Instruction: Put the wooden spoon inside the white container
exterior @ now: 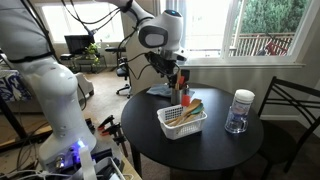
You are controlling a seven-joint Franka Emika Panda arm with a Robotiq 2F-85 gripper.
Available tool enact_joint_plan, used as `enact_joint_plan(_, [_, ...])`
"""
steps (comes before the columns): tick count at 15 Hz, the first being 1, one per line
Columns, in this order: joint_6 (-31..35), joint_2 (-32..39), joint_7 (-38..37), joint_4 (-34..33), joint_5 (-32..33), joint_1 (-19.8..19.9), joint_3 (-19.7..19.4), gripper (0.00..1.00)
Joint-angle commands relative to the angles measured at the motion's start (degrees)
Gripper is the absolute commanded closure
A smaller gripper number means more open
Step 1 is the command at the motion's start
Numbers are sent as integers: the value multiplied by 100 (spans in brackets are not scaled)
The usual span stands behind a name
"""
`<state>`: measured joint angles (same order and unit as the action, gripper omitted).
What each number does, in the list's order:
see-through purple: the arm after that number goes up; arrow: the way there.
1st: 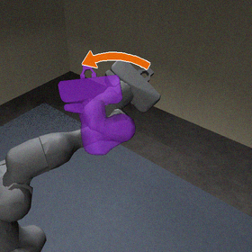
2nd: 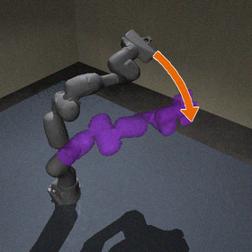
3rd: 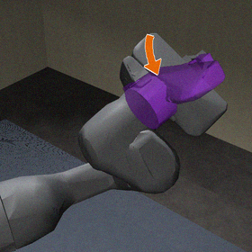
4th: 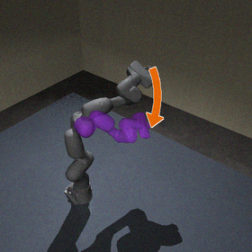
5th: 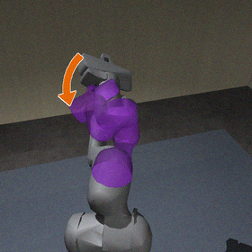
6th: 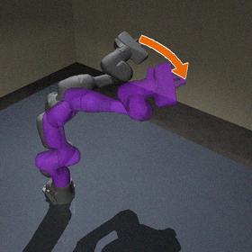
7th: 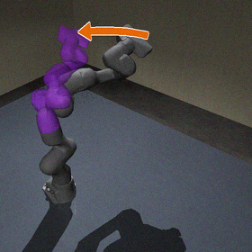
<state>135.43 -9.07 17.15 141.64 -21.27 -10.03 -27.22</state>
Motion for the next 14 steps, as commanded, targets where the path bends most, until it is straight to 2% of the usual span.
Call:
enact_joint_plan(1, [-79,1107,441,-929,-769,525,699,0])
enact_joint_plan(4, [-58,1598,252,-1470,-624,962,1272,0])
enact_joint_plan(7, [-120,1809,417,-1801,-589,1306,1698,0])
enact_joint_plan(8, [4,1705,160,-1606,-490,1354,1771,0])
enact_joint_plan(14, [-11,1822,169,-1785,-492,1456,1901,0])
